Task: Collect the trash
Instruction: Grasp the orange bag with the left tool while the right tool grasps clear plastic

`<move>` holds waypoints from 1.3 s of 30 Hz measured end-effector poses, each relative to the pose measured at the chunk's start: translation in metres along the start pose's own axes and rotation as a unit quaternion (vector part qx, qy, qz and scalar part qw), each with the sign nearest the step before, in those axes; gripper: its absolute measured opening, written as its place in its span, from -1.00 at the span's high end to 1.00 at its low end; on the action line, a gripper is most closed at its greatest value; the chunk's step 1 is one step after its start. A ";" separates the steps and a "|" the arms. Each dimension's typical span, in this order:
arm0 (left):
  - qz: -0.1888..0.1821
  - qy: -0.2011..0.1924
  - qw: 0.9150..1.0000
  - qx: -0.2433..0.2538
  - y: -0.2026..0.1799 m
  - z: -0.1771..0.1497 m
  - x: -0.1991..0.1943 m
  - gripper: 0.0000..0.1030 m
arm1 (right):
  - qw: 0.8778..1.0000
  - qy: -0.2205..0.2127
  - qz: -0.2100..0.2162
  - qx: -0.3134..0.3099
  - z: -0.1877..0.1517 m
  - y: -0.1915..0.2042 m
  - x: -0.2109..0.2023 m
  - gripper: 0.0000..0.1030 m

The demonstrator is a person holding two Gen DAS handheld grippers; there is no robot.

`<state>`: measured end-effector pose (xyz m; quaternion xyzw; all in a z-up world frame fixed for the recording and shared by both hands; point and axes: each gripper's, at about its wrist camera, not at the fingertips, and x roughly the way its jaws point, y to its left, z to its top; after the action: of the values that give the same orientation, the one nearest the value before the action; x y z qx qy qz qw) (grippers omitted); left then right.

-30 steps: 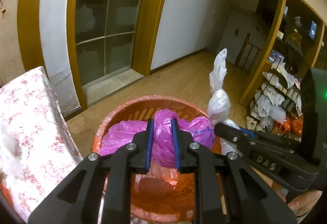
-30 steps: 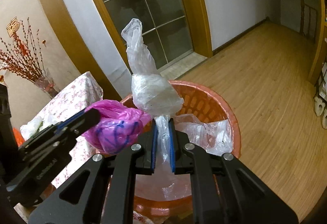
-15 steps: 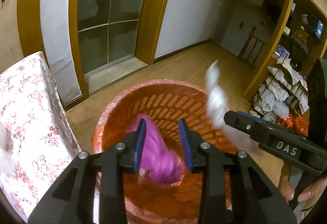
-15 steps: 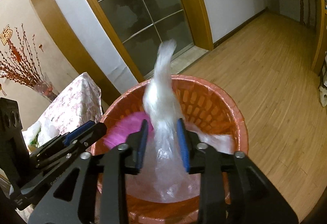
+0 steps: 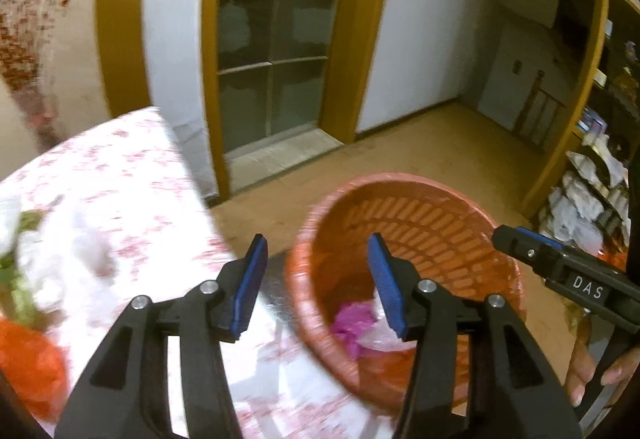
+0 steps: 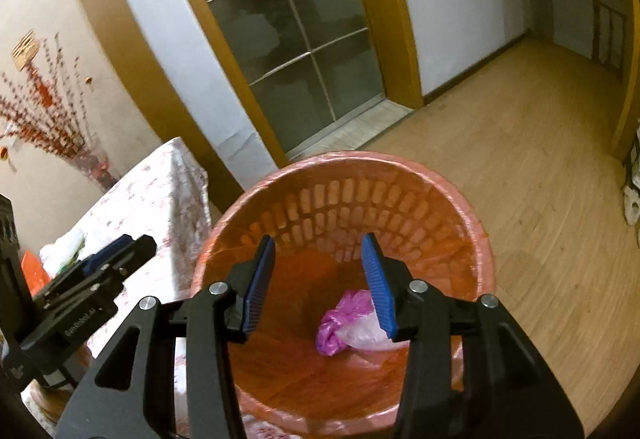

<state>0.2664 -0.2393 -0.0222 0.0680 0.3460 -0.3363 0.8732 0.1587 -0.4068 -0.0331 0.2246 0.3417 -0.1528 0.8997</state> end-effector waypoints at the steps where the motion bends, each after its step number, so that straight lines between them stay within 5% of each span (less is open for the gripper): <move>1: 0.012 -0.005 1.000 -0.004 0.007 -0.002 -0.009 -0.08 | 1.000 0.001 0.004 -0.006 -0.001 0.005 -0.001 0.12; 10: 0.123 -0.040 0.989 -0.068 0.079 -0.033 -0.091 -0.30 | 0.996 0.026 0.056 -0.065 -0.027 0.071 0.002 0.12; 19: 0.265 -0.063 0.950 -0.155 0.167 -0.075 -0.168 -0.40 | 0.985 0.055 0.103 -0.128 -0.055 0.136 0.013 0.12; 21: 0.278 -0.054 0.943 -0.176 0.185 -0.078 -0.171 -0.40 | 0.982 0.063 0.115 -0.137 -0.061 0.147 0.014 0.12; 26: 0.273 -0.037 0.941 -0.195 0.205 -0.080 -0.165 -0.37 | 0.977 0.071 0.127 -0.159 -0.071 0.170 0.015 0.12; 29: 0.255 -0.018 0.943 -0.213 0.215 -0.083 -0.155 0.05 | 0.975 0.073 0.128 -0.167 -0.074 0.180 0.018 0.12; 31: 0.243 -0.007 0.944 -0.223 0.219 -0.087 -0.145 0.53 | 0.974 0.074 0.130 -0.171 -0.075 0.183 0.018 0.12; 34: 0.228 -0.006 0.946 -0.231 0.223 -0.095 -0.146 0.78 | 0.972 0.073 0.133 -0.177 -0.075 0.192 0.022 0.12; 39: 0.208 -0.027 0.949 -0.234 0.226 -0.099 -0.166 0.86 | 0.968 0.074 0.154 -0.182 -0.070 0.217 0.037 0.12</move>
<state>0.2661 0.0583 -0.0139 -0.0766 0.3695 -0.0585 0.9242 0.2397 -0.1909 -0.0399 0.1176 0.3909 0.0696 0.9102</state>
